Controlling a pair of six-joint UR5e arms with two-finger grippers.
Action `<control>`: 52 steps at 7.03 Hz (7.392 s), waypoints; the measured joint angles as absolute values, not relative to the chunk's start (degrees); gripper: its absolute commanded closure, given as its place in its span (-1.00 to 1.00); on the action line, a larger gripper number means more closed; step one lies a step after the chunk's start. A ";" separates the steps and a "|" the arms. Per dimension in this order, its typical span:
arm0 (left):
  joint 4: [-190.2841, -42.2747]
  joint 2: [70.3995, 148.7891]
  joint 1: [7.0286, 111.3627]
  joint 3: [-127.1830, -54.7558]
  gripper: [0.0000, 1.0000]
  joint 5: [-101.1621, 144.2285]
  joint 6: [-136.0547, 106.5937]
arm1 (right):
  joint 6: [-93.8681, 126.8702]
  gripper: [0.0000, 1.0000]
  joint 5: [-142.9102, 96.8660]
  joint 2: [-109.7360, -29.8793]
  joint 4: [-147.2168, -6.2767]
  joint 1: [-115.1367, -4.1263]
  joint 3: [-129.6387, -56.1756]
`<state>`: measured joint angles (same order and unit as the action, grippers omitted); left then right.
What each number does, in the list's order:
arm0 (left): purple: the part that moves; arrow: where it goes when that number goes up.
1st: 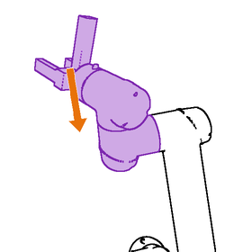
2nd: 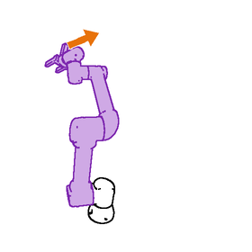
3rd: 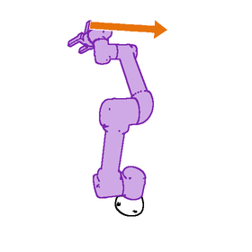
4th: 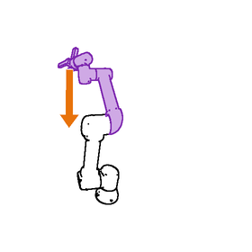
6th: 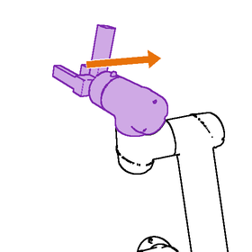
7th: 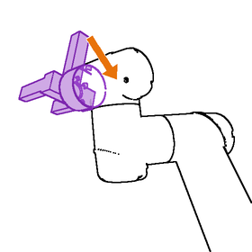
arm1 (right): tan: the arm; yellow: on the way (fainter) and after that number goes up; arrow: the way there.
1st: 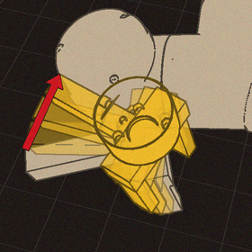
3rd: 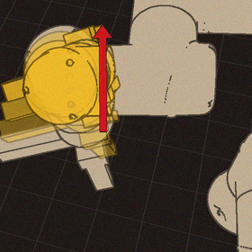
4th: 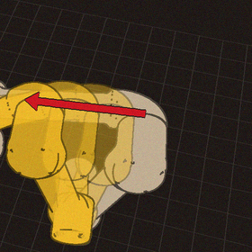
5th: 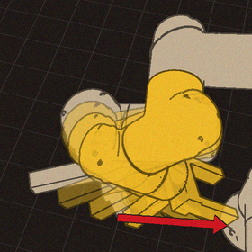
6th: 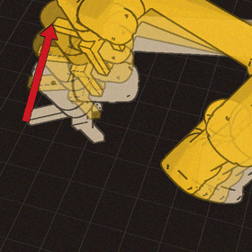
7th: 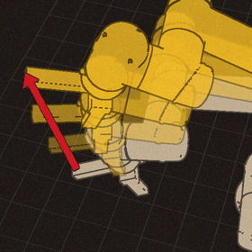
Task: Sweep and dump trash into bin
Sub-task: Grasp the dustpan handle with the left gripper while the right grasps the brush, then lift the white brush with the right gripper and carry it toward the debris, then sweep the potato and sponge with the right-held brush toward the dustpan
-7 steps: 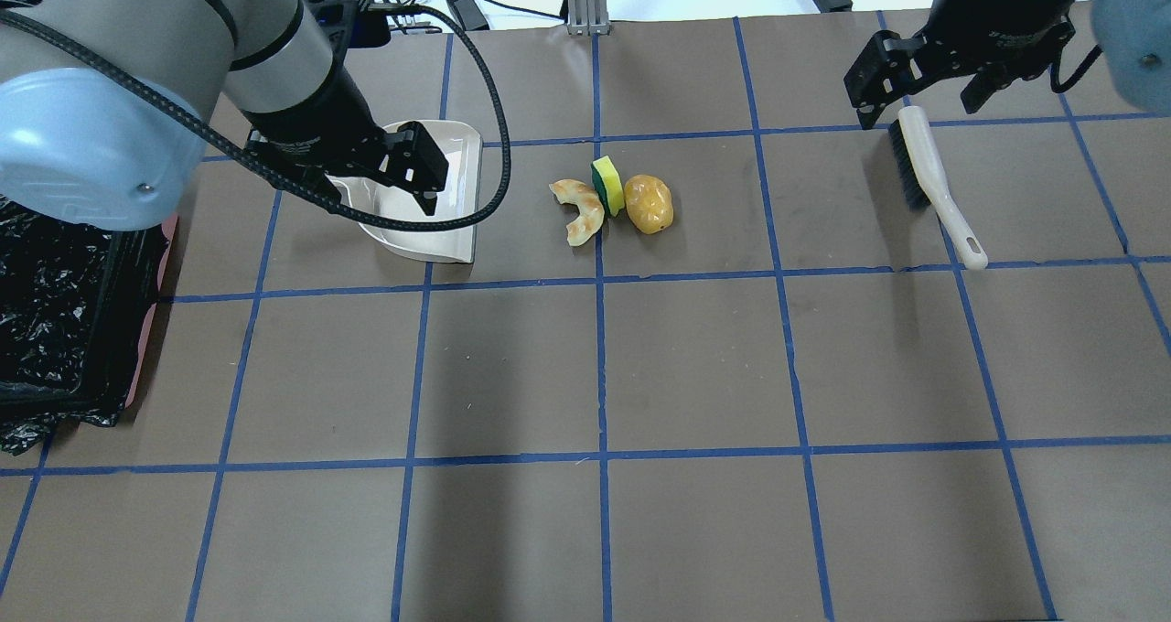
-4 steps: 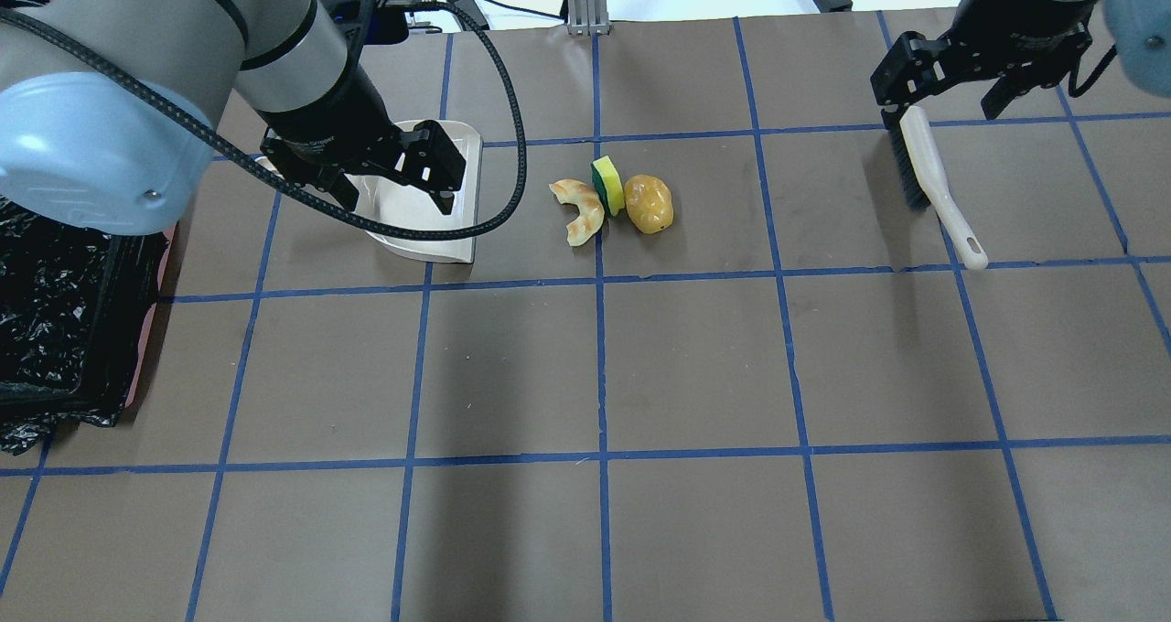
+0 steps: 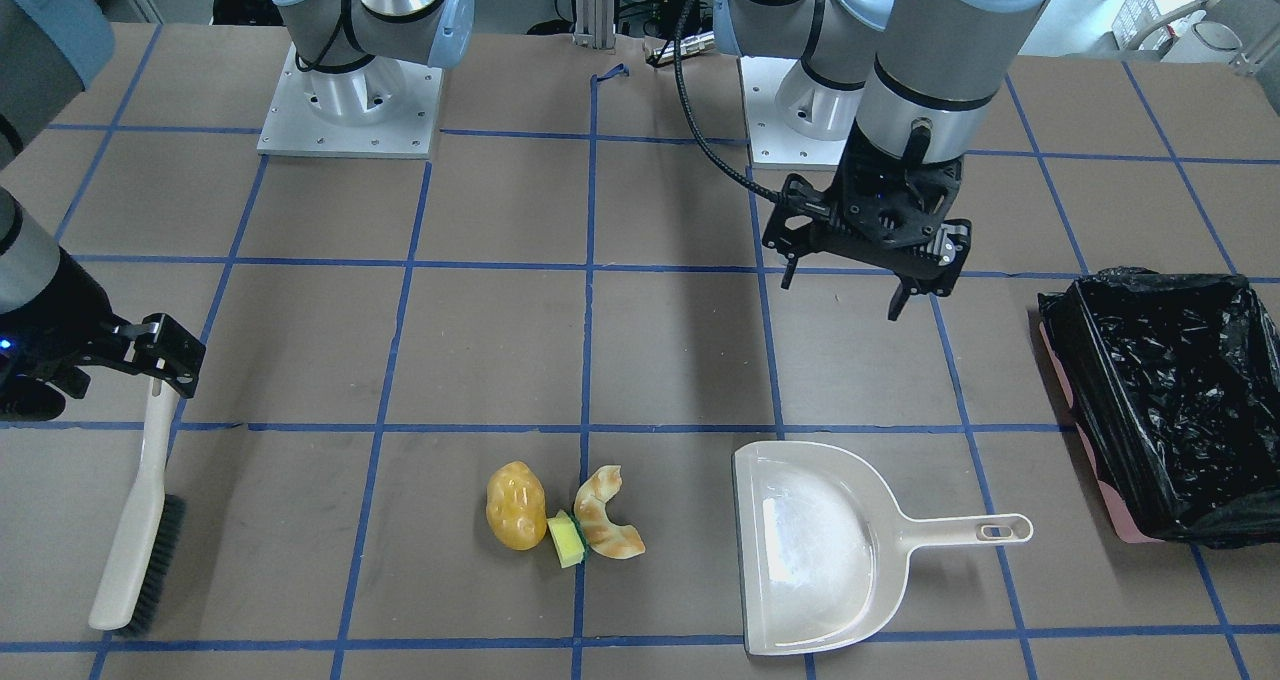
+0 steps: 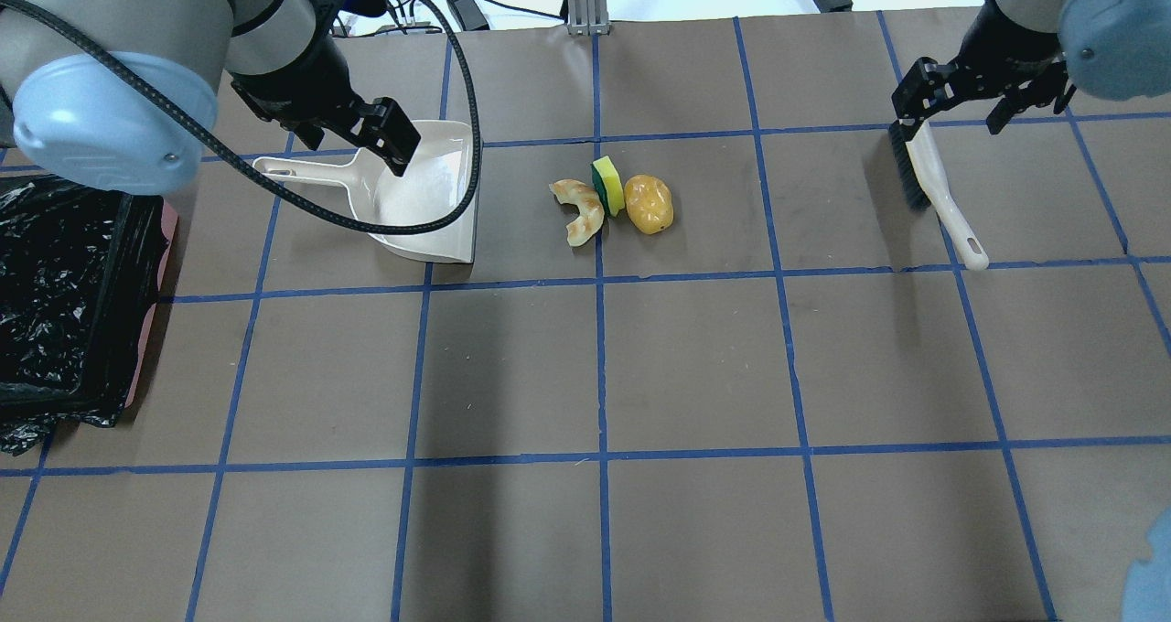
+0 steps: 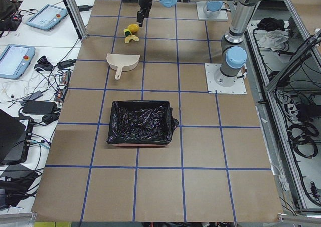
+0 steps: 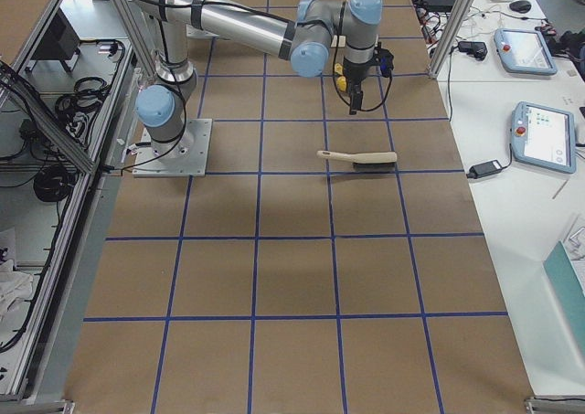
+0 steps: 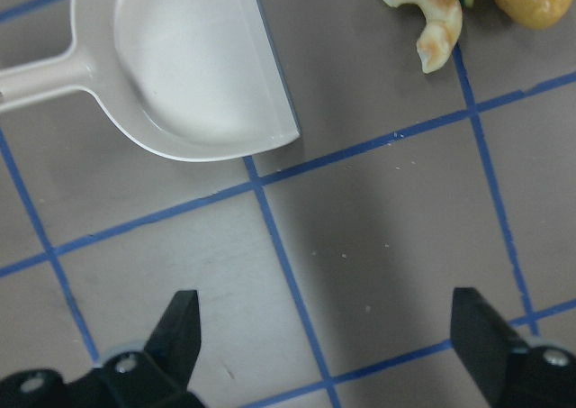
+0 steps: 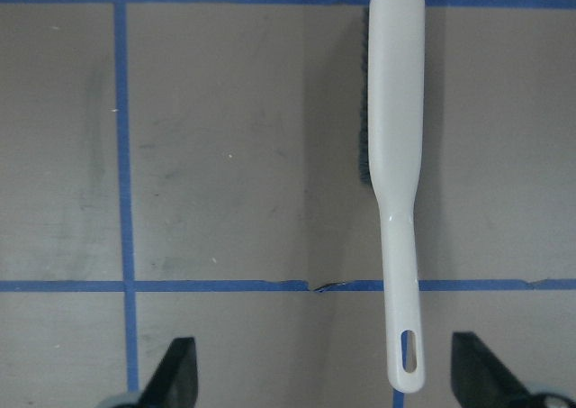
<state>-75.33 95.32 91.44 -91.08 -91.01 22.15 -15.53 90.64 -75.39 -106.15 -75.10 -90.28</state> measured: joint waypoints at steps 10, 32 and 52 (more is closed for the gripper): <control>-59.19 116.83 79.95 -84.70 -1.00 -91.32 73.89 | -23.48 0.32 93.64 -68.52 -116.46 -68.29 -102.21; -61.09 124.36 79.79 -83.06 0.33 -95.32 97.73 | 21.88 0.95 104.70 -68.92 -105.05 -103.78 -97.24; -61.35 122.88 80.48 -83.55 0.65 -96.69 100.12 | 26.95 0.96 97.50 -65.79 -108.08 -109.71 -96.72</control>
